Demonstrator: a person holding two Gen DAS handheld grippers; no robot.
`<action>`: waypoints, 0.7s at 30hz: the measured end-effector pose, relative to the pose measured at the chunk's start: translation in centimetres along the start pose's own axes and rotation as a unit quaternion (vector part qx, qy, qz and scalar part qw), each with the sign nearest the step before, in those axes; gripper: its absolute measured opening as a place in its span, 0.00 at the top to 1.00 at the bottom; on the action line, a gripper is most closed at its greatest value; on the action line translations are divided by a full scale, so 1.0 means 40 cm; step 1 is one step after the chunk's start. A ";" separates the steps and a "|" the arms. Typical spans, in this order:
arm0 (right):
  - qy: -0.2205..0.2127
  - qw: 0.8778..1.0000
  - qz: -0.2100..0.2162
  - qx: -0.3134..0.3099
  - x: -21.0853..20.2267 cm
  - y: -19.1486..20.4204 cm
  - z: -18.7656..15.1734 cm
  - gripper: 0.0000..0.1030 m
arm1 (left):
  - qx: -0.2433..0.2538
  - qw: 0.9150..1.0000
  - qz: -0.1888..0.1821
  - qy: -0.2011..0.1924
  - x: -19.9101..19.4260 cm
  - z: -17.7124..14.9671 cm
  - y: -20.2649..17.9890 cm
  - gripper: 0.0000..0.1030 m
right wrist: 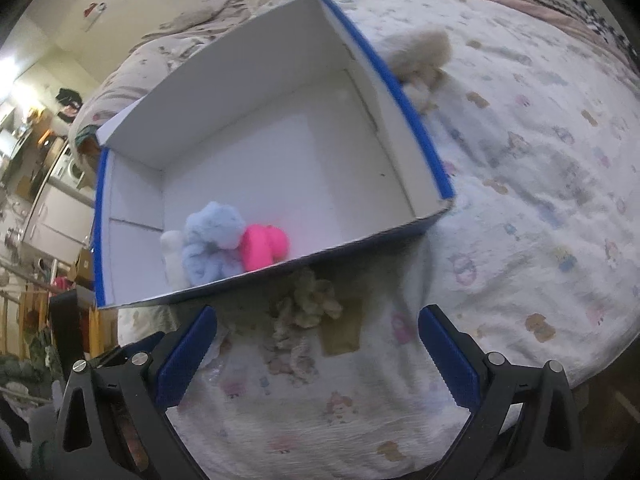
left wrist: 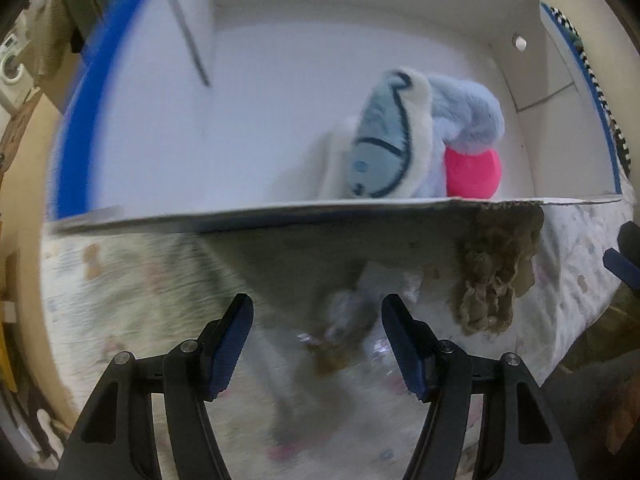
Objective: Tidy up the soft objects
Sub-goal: 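Withdraw both tools and lower the left tool toward the plastic bag, then grasp the clear plastic bag with the left tool and lift it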
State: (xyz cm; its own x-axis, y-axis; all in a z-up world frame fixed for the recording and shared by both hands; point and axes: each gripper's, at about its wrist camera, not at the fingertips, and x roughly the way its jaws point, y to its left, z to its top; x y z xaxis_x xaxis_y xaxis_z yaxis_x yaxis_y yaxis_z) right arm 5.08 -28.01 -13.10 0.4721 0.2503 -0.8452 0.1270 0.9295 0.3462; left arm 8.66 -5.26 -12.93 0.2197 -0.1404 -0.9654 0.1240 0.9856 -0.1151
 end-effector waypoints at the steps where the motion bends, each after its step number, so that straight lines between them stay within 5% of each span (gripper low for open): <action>1: 0.002 1.000 -0.002 0.005 0.003 -0.011 0.002 0.00 | 0.001 1.000 -0.002 0.005 0.007 0.003 -0.009 0.38; 8: 0.013 0.999 -0.013 0.038 0.011 -0.075 0.006 0.00 | 0.036 0.999 -0.004 0.034 0.044 0.005 -0.089 0.74; 9: 0.016 0.999 -0.012 0.042 0.013 -0.083 0.005 0.01 | 0.032 0.999 -0.022 0.036 0.041 0.006 -0.090 0.88; 15: 0.045 0.997 -0.050 0.036 0.057 -0.106 0.002 0.45 | 0.033 0.998 -0.046 0.021 -0.007 -0.005 -0.086 0.88; 17: 0.063 0.996 -0.063 0.024 0.087 -0.098 -0.002 0.52 | 0.035 0.998 -0.051 0.014 -0.029 -0.009 -0.081 0.88; 21: 0.103 0.992 -0.068 -0.016 0.152 -0.060 -0.016 0.53 | 0.038 0.998 -0.053 -0.001 -0.072 -0.020 -0.062 0.88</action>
State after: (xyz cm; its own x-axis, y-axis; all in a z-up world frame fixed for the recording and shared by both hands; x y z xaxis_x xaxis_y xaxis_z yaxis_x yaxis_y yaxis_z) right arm 7.10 -28.56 -19.31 0.2641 0.1689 -0.9496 0.1488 0.9656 0.2131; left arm 6.95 -7.21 -10.03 0.2032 -0.2441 -0.9482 0.2190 0.9552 -0.1990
